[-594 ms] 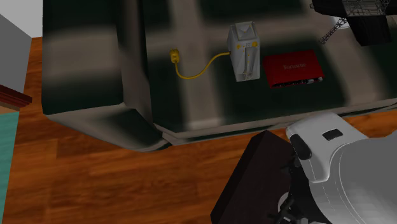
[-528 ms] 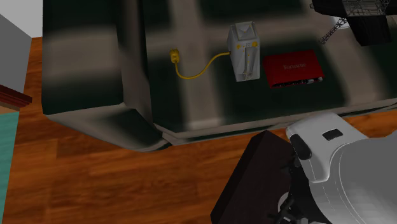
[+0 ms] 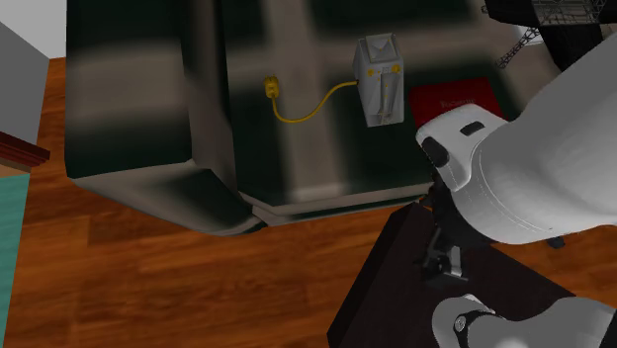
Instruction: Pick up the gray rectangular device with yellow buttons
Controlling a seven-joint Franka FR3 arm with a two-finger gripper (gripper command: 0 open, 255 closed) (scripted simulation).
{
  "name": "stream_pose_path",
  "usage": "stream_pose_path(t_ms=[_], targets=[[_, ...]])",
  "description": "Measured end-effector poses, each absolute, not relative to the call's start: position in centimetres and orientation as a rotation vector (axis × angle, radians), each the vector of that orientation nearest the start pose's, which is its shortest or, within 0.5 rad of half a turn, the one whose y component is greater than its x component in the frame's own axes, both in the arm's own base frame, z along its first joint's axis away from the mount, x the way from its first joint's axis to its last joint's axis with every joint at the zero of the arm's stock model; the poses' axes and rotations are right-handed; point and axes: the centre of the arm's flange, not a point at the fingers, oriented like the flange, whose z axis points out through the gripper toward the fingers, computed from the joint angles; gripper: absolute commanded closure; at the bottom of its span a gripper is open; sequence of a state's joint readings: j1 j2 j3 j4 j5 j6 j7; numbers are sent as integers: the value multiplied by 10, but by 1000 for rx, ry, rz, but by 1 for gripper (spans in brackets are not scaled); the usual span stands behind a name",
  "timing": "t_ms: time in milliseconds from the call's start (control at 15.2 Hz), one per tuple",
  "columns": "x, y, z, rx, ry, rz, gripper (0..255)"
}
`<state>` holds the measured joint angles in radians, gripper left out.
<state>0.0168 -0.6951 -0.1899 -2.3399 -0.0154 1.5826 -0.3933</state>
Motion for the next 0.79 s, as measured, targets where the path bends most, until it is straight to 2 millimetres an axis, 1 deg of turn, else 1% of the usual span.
stream_pose_path(t_ms=[264, 396, 462, 528, 594, 726, 792], targets=[[356, -111, 549, -2997, -551, 56, 0], [369, -131, 546, -2997, -623, 53, 0], [379, -137, 542, -2996, -660, 51, 0], [385, -148, 537, -2994, -696, 50, 0], [393, -157, 537, -2992, -733, 48, 0], [413, -173, 530, -2987, -808, 44, 0], [424, -178, 528, -2984, -845, 42, 0]])
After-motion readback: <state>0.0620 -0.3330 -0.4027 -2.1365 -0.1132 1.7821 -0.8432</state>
